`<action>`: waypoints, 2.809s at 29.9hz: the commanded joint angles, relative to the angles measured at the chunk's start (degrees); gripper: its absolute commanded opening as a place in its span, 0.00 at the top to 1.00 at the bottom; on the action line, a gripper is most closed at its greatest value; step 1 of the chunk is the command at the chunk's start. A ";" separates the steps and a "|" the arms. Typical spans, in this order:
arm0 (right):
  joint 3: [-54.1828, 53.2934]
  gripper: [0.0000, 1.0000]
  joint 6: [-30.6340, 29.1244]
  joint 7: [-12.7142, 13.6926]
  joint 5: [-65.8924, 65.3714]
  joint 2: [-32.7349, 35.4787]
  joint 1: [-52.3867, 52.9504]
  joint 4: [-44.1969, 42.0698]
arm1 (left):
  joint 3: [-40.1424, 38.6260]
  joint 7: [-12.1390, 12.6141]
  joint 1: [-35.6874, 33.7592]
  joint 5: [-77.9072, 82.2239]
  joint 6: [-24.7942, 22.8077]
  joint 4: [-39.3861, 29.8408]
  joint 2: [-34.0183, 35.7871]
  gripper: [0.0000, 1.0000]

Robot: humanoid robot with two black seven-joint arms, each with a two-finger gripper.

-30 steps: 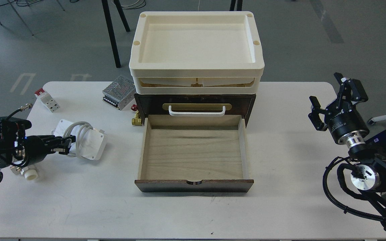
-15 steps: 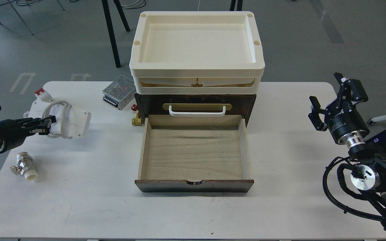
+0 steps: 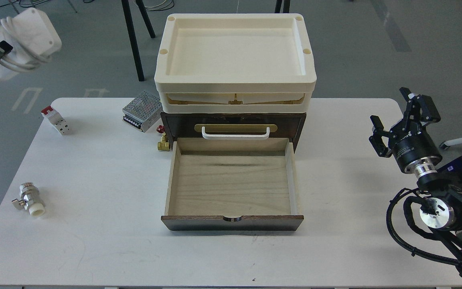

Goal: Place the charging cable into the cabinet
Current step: 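Carry the held charger over the cabinet toward the open drawer, then lower the charger into the open wooden drawer with the left gripper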

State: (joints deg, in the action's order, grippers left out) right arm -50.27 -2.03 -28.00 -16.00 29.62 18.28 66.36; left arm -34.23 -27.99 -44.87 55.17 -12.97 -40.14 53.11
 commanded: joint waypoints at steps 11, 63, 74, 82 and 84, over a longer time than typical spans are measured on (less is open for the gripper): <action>0.00 0.01 0.01 0.00 0.00 0.00 0.01 0.00 | -7.61 -0.01 -11.29 -1.56 -11.03 -26.10 5.86 0.99; 0.09 0.01 0.10 0.00 0.00 0.00 0.01 0.00 | 18.14 -0.01 3.47 34.92 -2.77 -30.80 -19.27 0.96; 0.09 0.01 0.01 0.00 0.00 0.00 0.01 0.00 | 21.66 -0.01 3.39 35.01 -0.30 -21.48 -26.39 0.95; 0.09 0.01 0.01 0.00 0.00 0.00 0.09 0.00 | 23.15 -0.01 3.38 35.09 -0.30 -14.19 -30.17 0.83; 0.09 0.01 0.01 0.00 0.00 0.00 0.09 0.00 | 23.24 -0.01 3.39 35.18 -0.39 -12.96 -30.79 0.80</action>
State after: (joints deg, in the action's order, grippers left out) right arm -50.21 -2.01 -28.00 -16.00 29.62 18.29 66.36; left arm -11.25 -28.00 -41.47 90.34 -13.17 -55.09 23.30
